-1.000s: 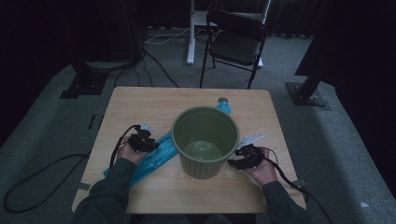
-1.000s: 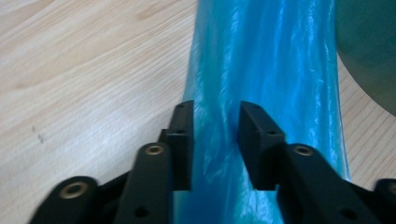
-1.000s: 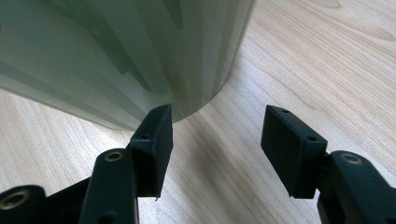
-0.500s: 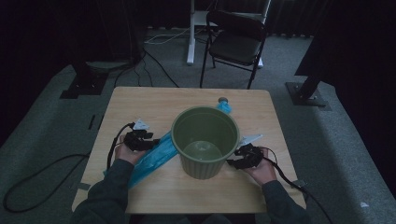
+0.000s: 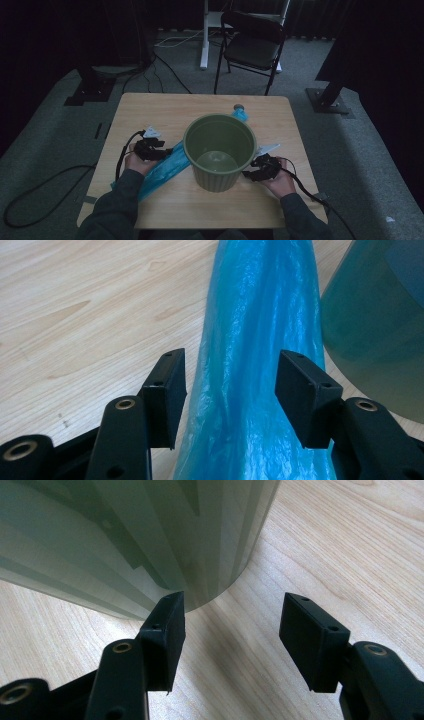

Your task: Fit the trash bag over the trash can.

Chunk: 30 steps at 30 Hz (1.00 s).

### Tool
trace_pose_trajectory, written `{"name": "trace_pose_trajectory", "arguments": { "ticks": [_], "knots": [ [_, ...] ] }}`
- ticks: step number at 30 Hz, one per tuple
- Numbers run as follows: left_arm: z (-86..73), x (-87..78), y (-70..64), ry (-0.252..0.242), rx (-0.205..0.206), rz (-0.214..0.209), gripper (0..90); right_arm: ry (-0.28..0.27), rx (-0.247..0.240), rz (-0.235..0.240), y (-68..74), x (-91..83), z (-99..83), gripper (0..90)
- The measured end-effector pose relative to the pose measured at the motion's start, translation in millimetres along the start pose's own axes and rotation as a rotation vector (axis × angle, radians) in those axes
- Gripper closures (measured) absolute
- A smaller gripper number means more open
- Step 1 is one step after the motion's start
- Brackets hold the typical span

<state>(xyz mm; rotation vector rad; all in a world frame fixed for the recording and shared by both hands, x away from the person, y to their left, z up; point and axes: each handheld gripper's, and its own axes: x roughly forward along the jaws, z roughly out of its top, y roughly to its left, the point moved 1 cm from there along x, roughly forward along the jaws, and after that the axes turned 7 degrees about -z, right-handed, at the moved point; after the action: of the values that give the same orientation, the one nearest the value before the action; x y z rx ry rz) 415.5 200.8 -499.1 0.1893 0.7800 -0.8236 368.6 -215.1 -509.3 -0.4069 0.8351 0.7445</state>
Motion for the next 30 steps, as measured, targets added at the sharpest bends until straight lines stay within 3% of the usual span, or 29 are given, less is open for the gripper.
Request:
{"name": "trace_pose_trajectory", "arguments": {
  "ticks": [12, 18, 30],
  "knots": [
    [-0.8, 18.5, 6.2, 0.06, 0.007, -0.001, 43.0, 0.012, -0.001, 0.002, 0.9, 1.4, -1.5, 42.9],
    [2.1, 29.5, 2.8, 0.088, 0.019, -0.002, 43.4, 0.016, -0.002, 0.0, 1.1, 1.6, -1.3, 42.8],
    [-0.1, 39.8, 1.4, 0.141, 0.007, -0.049, 47.3, 0.015, -0.002, -0.001, 0.4, 0.4, -2.5, 42.7]
  ]
}}
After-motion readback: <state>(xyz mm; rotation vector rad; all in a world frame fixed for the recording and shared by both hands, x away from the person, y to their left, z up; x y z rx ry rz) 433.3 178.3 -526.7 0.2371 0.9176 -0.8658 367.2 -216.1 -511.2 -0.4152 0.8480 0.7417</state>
